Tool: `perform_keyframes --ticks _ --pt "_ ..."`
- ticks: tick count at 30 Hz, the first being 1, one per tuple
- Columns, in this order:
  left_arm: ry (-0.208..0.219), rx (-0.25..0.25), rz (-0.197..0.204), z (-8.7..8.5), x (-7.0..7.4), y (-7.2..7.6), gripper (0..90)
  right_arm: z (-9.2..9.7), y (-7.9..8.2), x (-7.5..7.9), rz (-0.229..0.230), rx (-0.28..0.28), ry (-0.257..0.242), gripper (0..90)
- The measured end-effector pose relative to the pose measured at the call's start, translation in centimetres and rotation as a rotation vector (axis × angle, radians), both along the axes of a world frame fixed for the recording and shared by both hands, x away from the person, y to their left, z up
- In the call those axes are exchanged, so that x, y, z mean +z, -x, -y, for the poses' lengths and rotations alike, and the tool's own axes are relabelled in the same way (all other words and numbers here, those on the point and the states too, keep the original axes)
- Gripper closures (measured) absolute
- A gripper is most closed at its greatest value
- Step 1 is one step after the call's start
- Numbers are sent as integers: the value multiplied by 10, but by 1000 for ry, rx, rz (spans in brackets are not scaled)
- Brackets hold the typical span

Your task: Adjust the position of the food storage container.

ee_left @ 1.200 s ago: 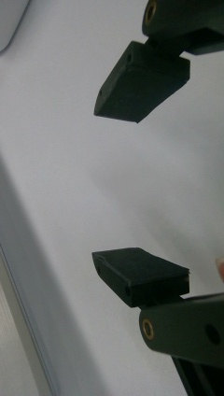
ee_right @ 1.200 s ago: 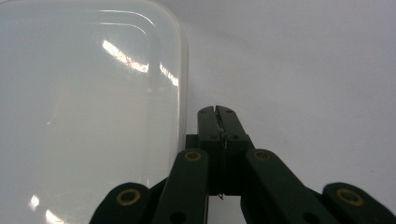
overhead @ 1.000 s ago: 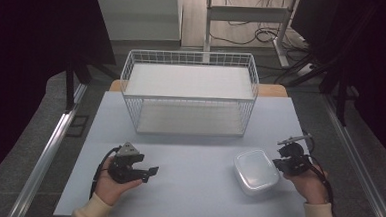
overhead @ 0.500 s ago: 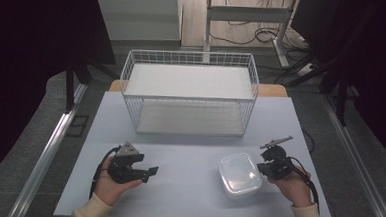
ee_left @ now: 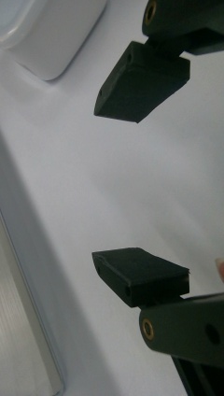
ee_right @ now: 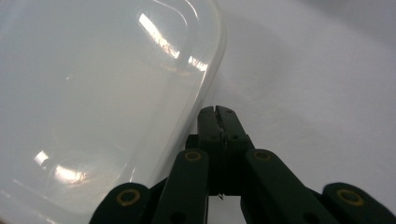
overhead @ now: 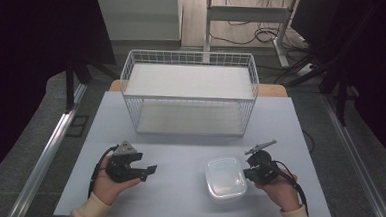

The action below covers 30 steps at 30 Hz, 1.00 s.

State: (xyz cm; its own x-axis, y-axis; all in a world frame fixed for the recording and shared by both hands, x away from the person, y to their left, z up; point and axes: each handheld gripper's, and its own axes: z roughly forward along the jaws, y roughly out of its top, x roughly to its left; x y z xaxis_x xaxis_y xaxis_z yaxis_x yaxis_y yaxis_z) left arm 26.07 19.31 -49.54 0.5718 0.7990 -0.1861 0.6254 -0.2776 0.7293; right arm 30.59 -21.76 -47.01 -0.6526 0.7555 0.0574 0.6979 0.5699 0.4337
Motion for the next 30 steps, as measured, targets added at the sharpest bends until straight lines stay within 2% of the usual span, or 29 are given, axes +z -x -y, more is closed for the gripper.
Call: perform_keyframes --ticks 6,11,12,13,21,22,27,30 --pt "0 1 -3 0 0 0 258 -8 6 -5 -35 13 -21 900" --pt "0 2 4 0 1 0 258 -13 9 -4 -42 10 -33 900" --pt "3 5 2 -1 1 0 259 -13 12 -4 -50 15 -57 900" --pt "3 5 2 -1 1 0 258 -13 12 -4 -50 15 -57 900" --pt "2 2 4 0 1 0 258 -14 27 -9 -65 34 -93 900" --pt "2 1 2 0 1 0 258 -18 29 -10 -66 39 -114 900" --pt "-1 -3 0 2 1 0 258 -32 31 -13 -71 71 -135 900" --pt "-2 -2 -1 1 0 0 258 -40 33 -14 -55 87 -144 900"
